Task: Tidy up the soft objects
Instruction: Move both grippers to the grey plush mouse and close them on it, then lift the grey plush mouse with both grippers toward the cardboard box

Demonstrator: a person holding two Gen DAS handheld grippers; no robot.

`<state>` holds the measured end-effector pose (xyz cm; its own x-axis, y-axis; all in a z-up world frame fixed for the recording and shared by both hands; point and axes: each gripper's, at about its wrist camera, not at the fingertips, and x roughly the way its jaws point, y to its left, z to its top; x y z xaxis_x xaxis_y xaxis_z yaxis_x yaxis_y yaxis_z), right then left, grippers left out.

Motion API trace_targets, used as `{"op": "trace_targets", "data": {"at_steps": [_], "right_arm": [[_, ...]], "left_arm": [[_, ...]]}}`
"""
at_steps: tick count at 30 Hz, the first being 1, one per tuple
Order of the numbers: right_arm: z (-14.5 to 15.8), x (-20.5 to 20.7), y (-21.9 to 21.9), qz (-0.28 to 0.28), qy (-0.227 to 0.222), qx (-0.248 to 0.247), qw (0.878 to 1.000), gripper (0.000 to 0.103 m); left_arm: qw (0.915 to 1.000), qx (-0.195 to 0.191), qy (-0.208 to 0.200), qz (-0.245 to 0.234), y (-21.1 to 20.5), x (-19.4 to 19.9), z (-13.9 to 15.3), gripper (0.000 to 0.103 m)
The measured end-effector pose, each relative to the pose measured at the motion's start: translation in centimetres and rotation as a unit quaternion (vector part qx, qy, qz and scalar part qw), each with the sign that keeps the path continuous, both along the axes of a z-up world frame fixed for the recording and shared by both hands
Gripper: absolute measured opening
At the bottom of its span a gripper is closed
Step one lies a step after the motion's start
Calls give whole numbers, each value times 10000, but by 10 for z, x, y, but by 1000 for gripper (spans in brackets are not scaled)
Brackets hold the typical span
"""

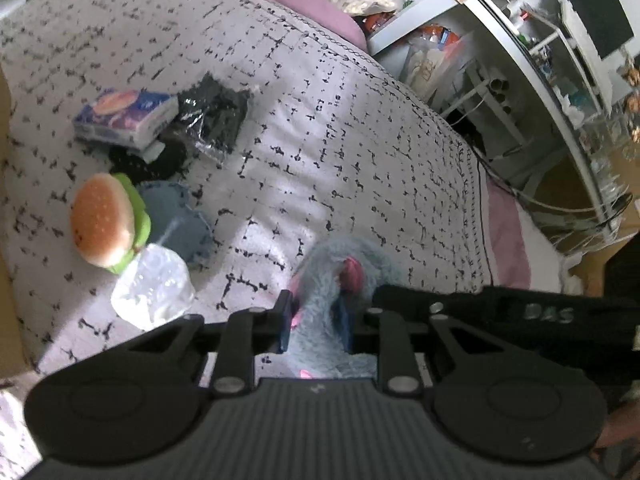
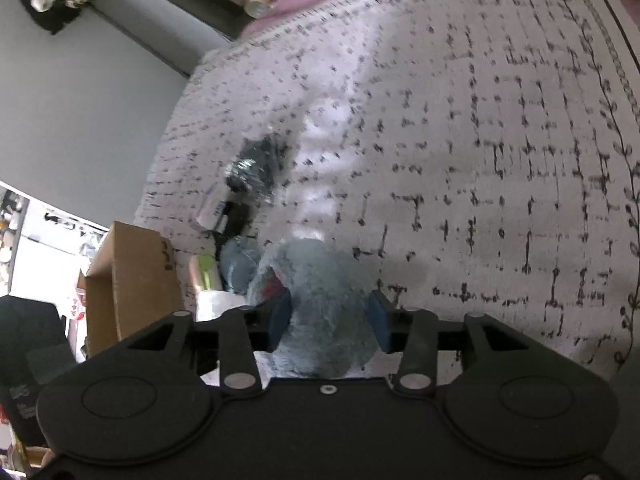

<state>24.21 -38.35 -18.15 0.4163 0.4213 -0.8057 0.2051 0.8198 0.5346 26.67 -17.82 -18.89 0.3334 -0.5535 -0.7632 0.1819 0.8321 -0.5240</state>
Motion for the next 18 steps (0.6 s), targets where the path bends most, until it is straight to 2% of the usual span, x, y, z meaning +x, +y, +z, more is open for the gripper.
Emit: {"op": "trace_targets", "data": {"at_steps": [3, 5, 18], "right_arm": [[5, 0, 4, 36, -61, -79, 9999, 27], [12, 0, 8, 158, -129, -172, 9996, 25], [56, -4, 28, 389, -744, -548, 9950, 25]], "left_arm": [[9998, -125, 109, 78, 6, 2, 0, 20], [9999, -113, 44, 76, 8, 0, 5, 20], [9983, -307, -453, 205, 25, -7, 40, 19]]}}
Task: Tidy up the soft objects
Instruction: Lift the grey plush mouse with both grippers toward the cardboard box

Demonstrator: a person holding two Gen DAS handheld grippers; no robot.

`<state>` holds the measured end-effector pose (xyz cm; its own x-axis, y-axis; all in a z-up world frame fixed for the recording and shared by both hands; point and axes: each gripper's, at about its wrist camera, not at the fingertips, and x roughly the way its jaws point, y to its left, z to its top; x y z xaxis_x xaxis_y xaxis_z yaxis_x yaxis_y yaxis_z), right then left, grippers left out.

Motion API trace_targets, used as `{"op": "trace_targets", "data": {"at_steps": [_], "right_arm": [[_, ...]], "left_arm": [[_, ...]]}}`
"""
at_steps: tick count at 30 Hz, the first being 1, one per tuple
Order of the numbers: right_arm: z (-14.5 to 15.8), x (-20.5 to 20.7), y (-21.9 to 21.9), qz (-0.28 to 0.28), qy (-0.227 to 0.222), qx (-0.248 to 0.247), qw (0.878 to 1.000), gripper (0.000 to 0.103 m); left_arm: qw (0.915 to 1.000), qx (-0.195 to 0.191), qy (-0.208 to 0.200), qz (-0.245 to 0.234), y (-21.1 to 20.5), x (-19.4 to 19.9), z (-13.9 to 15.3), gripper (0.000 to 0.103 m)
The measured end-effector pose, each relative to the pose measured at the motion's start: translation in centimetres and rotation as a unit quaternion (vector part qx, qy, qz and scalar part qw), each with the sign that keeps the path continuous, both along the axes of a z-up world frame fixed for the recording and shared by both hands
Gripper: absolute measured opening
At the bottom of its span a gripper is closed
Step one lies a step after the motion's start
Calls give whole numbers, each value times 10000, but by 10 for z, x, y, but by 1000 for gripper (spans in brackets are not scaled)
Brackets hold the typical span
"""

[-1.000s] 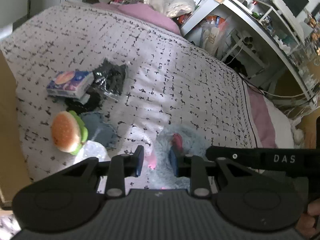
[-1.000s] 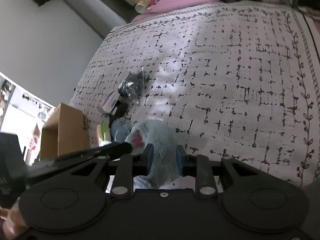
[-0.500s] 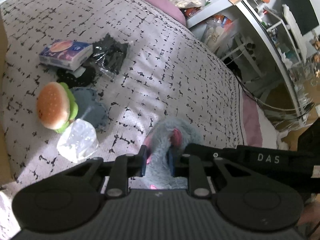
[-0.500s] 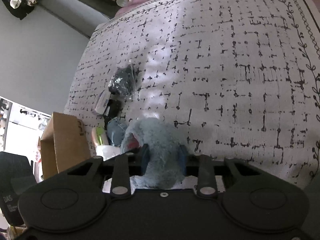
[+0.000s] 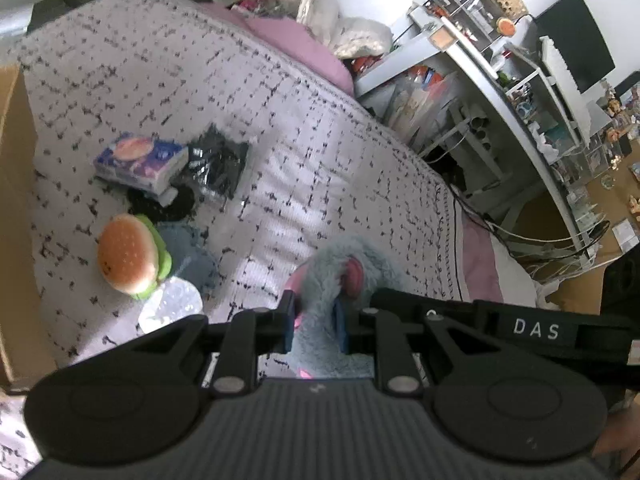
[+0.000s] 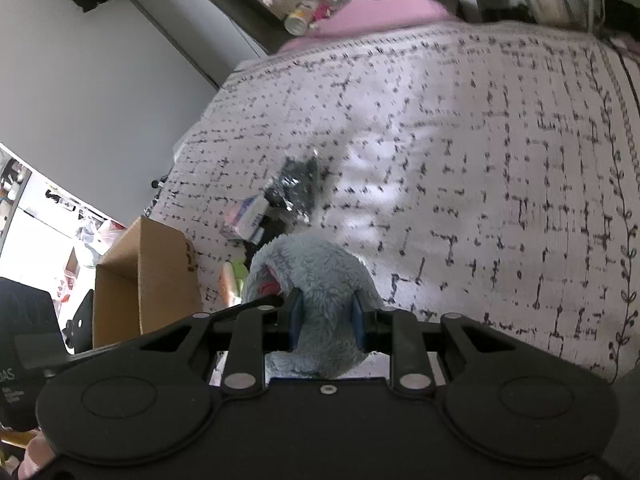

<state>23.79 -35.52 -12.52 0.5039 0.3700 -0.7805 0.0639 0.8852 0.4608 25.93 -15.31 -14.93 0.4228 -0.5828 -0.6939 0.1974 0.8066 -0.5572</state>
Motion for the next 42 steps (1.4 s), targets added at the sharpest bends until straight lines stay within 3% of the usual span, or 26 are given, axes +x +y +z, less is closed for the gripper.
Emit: {"op": "trace_targets", "data": {"at_steps": [7, 11, 22, 42], "right_arm": [[21, -3, 8, 56, -339, -27, 9994, 25], [35, -7, 15, 110, -548, 23, 9984, 25], [68, -15, 51, 293, -954, 94, 9950, 25], [79, -25, 160, 1031, -1525, 297, 9825, 25]], "left_arm": [[9995, -98, -283, 54, 10, -4, 20, 19], [9981, 35, -610, 64, 16, -11, 38, 19], [9947, 153, -940, 375, 51, -28, 74, 19], [9818, 343, -1148, 1476, 158, -69, 93, 19]]}}
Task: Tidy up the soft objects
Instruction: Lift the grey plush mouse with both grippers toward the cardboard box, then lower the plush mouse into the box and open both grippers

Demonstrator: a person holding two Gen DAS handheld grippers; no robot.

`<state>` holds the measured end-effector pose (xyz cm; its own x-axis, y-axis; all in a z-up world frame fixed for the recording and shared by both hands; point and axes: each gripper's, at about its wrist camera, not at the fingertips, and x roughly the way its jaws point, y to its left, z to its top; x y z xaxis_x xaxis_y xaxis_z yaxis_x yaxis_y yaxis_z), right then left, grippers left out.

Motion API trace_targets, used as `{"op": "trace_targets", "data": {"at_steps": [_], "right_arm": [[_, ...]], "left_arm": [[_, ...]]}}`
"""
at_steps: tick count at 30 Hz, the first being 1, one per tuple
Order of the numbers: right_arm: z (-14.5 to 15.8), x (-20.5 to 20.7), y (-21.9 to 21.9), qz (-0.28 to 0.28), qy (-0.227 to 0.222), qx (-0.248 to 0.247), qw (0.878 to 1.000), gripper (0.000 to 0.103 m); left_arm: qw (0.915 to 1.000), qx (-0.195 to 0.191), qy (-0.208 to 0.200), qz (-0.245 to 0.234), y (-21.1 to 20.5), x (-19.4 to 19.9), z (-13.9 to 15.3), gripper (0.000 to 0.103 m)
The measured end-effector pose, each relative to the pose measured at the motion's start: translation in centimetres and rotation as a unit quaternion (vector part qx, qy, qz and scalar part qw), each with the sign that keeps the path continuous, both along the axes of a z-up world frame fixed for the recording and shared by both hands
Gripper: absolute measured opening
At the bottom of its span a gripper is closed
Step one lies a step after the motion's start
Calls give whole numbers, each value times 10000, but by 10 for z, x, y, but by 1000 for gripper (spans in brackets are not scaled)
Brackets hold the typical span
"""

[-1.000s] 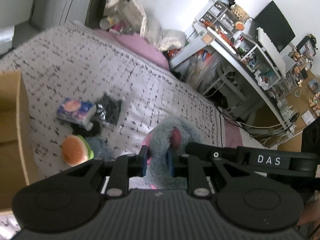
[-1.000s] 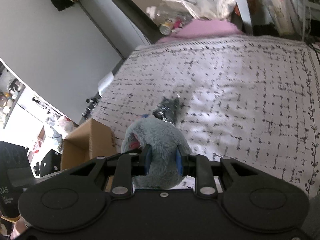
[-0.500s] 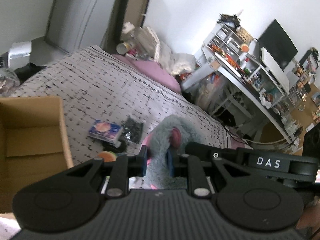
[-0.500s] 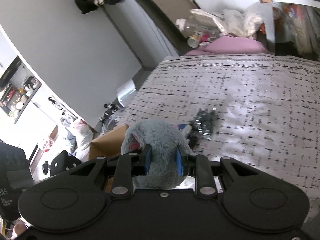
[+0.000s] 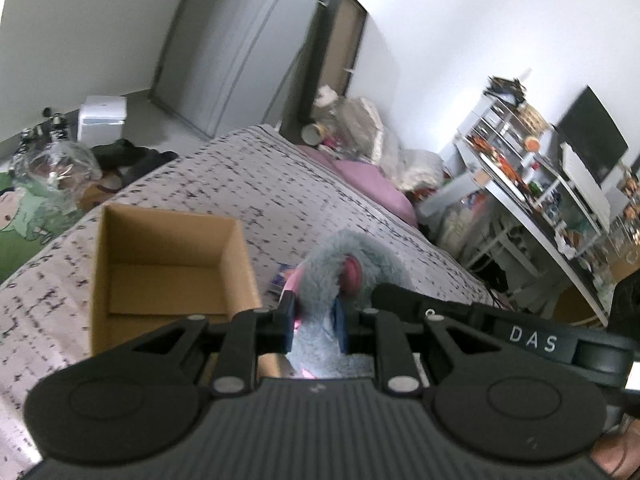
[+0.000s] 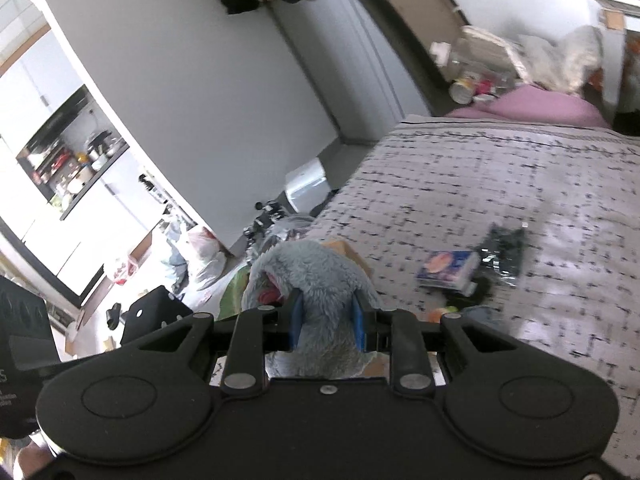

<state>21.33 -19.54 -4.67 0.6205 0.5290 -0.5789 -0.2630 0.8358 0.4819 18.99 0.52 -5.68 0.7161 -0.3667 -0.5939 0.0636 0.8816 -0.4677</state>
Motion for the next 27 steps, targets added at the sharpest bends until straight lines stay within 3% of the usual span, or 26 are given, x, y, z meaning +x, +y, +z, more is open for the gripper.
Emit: {"op": "trace_targets", "data": {"at_steps": [12, 21, 27], "right_arm": [[-35, 9, 49, 119, 299, 156, 9994, 25], [-63, 32, 82, 672, 739, -120, 9949, 25], [-77, 36, 91, 648, 916, -181, 9935, 25]], "left_arm": [[9983, 273, 249, 451, 43, 0, -27, 19], [9942, 199, 652, 837, 68, 2, -62, 19], [9912, 266, 826, 1001, 71, 7, -78, 19]]}}
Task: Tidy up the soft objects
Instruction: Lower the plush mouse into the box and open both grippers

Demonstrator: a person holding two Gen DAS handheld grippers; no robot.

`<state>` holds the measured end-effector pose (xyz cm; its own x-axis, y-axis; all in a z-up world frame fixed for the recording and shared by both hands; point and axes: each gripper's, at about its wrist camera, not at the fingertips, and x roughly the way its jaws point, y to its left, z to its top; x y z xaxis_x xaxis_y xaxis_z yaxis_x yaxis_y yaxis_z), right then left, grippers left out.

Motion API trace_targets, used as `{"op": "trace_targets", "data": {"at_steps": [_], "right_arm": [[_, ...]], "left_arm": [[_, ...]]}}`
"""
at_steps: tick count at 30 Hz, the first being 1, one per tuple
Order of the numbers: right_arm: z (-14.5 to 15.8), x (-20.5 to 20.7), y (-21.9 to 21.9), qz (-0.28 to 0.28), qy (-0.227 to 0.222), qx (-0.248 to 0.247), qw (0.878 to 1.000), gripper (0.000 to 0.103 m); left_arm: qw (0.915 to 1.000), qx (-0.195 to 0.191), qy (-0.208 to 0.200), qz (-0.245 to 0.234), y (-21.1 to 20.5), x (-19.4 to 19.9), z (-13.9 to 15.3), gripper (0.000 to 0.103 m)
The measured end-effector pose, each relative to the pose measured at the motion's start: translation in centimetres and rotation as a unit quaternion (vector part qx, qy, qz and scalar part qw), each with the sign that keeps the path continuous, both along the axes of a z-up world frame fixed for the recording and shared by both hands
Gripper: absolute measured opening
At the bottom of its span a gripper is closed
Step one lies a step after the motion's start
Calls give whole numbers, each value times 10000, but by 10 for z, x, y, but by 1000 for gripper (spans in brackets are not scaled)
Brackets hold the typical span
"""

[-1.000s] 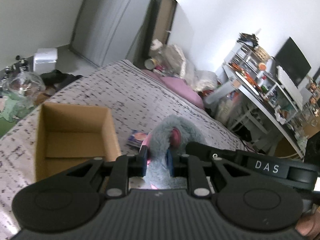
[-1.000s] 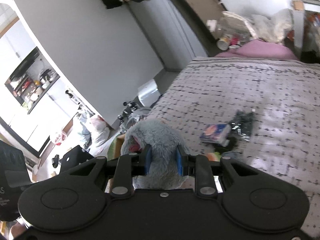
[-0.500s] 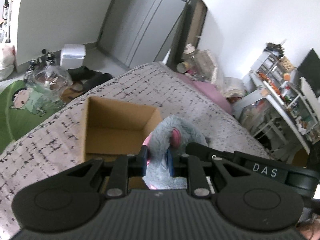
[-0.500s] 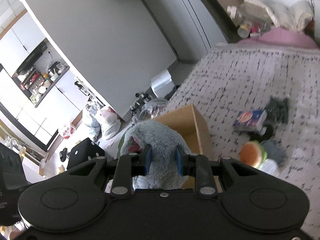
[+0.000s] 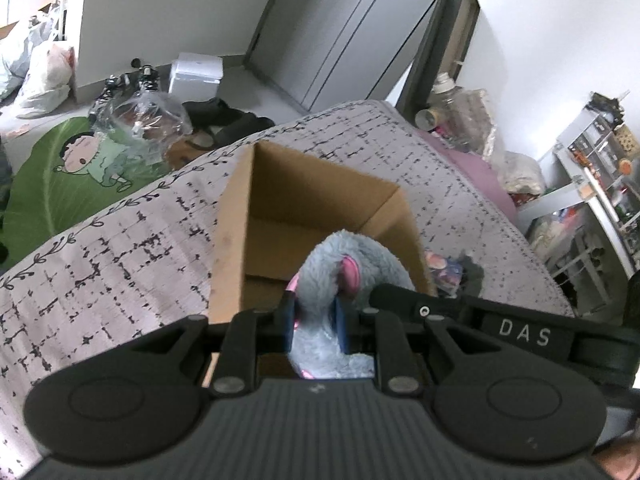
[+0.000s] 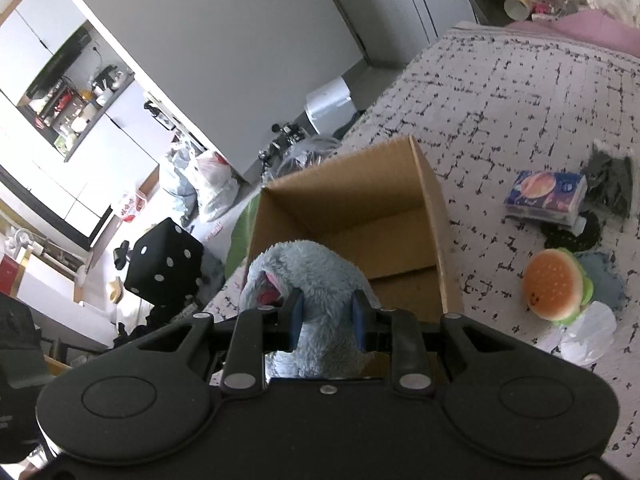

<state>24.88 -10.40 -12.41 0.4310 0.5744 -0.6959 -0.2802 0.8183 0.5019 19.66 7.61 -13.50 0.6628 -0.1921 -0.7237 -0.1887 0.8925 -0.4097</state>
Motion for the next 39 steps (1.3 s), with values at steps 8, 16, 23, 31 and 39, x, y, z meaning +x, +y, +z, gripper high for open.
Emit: {"op": "trace_targets", "data": {"at_steps": [8, 16, 23, 31, 39], "right_arm": [[-12, 4, 4, -54, 152, -35, 9999, 30], [11, -16, -17, -5, -432, 34, 9991, 51], [30, -27, -48, -186, -758, 64, 9969, 68], [48, -36, -84, -363, -1075, -75, 9935, 85], [61, -46, -111, -472, -1339, -206, 9897, 96]], "left_arm": [[9994, 26, 217, 274, 3, 2, -9, 20], [9987, 165, -12, 485, 3, -18, 12, 48], [9971, 433, -449, 443, -14, -36, 37, 73], [9959, 628, -628, 157, -38, -43, 50, 76], [9929, 984, -672, 26, -57, -43, 67, 92]]}}
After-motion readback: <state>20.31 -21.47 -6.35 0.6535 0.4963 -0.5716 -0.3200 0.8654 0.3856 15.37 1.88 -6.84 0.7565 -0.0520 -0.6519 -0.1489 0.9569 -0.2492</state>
